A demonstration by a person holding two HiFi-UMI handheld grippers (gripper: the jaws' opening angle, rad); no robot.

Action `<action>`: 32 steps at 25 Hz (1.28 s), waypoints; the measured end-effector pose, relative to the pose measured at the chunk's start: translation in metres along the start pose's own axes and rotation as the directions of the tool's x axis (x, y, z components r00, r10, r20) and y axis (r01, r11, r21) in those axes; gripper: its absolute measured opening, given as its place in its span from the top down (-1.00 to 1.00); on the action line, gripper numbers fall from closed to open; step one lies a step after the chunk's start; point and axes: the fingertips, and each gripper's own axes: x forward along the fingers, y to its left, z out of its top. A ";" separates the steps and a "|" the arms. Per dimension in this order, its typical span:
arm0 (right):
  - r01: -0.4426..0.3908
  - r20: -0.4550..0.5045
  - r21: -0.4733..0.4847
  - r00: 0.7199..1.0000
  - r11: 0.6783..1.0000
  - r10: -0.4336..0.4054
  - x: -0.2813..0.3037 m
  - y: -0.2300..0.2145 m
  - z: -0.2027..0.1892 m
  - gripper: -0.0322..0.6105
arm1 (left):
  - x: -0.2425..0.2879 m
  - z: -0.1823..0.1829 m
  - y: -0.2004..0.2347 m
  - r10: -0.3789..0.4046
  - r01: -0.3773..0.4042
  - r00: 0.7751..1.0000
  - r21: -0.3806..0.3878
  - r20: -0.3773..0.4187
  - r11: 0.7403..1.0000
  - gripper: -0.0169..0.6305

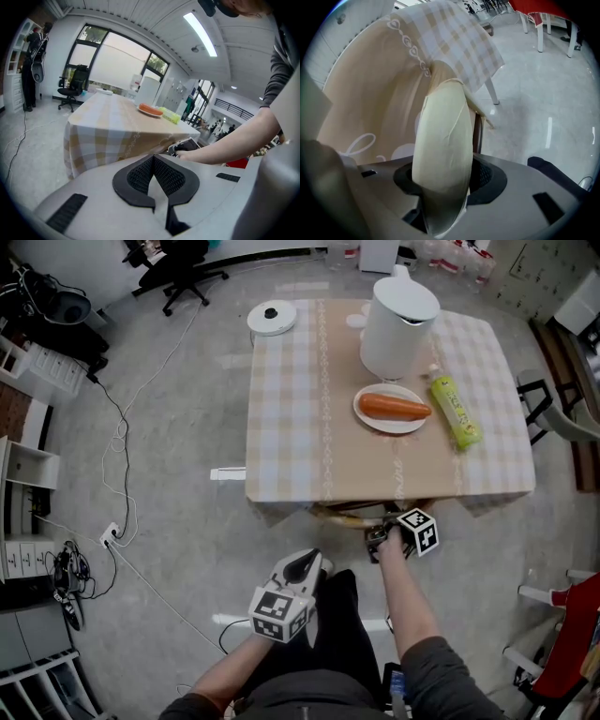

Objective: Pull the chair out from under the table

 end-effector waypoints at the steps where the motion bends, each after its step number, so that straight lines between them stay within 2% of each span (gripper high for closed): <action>1: -0.002 -0.006 -0.004 1.000 1.000 0.002 0.000 0.000 0.000 0.31 | 0.001 0.001 0.000 -0.004 0.004 1.000 0.003 0.001 1.000 0.92; 4: 0.008 -0.017 -0.017 1.000 1.000 -0.009 0.001 0.001 0.000 0.31 | 0.003 0.002 -0.002 -0.015 0.015 1.000 0.010 0.000 1.000 0.92; 12: 0.048 -0.020 0.026 0.999 0.998 -0.048 -0.001 -0.003 -0.002 0.39 | 0.005 -0.003 -0.006 -0.042 0.042 0.999 0.021 -0.022 0.999 0.92; 32: 0.062 -0.026 0.069 0.998 0.996 -0.060 -0.009 -0.015 -0.001 0.45 | 0.006 -0.003 -0.039 -0.122 0.124 0.992 0.059 -0.025 0.991 0.92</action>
